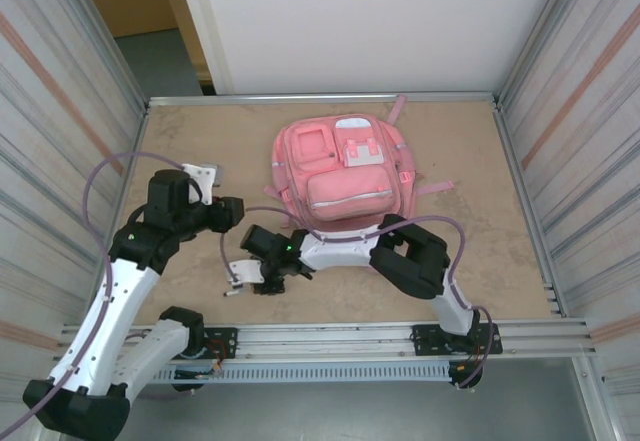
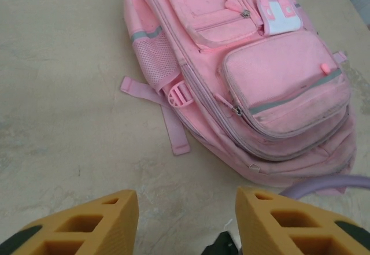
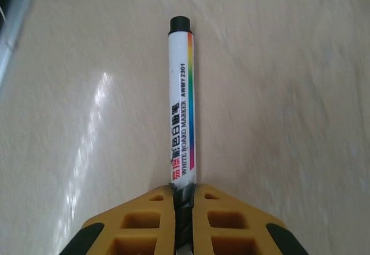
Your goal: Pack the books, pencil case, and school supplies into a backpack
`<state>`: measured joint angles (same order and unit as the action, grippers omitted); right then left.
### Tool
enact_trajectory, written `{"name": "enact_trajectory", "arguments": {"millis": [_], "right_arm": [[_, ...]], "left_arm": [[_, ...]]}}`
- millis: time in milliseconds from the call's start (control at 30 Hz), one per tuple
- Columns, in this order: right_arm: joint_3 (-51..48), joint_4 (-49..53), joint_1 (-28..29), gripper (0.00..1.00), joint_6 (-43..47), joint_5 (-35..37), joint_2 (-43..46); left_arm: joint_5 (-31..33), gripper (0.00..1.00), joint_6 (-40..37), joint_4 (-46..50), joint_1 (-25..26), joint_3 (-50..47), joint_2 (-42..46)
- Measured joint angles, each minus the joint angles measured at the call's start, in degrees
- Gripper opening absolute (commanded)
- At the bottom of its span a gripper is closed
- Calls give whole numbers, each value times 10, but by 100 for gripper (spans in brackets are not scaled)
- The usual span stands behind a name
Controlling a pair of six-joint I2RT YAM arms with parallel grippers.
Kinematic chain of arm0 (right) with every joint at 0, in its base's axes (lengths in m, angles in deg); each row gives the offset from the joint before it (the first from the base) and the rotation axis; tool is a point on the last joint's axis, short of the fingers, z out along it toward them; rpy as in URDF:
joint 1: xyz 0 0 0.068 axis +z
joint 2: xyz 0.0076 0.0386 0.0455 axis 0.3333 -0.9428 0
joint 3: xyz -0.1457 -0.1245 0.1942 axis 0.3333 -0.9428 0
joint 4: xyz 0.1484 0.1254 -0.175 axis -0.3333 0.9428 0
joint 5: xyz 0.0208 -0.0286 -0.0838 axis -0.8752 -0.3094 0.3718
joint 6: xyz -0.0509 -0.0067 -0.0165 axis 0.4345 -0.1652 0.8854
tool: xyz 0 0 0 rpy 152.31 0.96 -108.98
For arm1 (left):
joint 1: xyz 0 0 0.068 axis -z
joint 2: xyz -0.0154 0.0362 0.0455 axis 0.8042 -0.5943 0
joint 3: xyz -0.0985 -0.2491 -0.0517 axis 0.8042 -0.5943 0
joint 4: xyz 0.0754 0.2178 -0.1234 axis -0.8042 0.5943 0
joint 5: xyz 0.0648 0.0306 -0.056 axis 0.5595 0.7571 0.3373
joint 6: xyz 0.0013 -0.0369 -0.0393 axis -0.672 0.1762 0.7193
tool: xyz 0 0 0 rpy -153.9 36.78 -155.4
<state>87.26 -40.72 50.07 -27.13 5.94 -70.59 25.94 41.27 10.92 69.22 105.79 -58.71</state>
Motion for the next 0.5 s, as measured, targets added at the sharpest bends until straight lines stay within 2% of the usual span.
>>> {"name": "enact_trajectory", "arguments": {"millis": [167, 267, 400, 500], "right_arm": [[-154, -20, -45, 2, -156, 31, 123], [-223, -14, -98, 1, -238, 41, 216], [-265, 1, -192, 0, -341, 45, 348], [-274, 22, -262, 0, -393, 74, 439]], "left_arm": [[-43, 44, -34, -35, 12, -10, -16], [-50, 45, -74, -72, 61, -10, -45], [-55, 47, -145, -119, 130, -6, -109], [-50, 54, -234, -135, 183, 10, -171]]}}
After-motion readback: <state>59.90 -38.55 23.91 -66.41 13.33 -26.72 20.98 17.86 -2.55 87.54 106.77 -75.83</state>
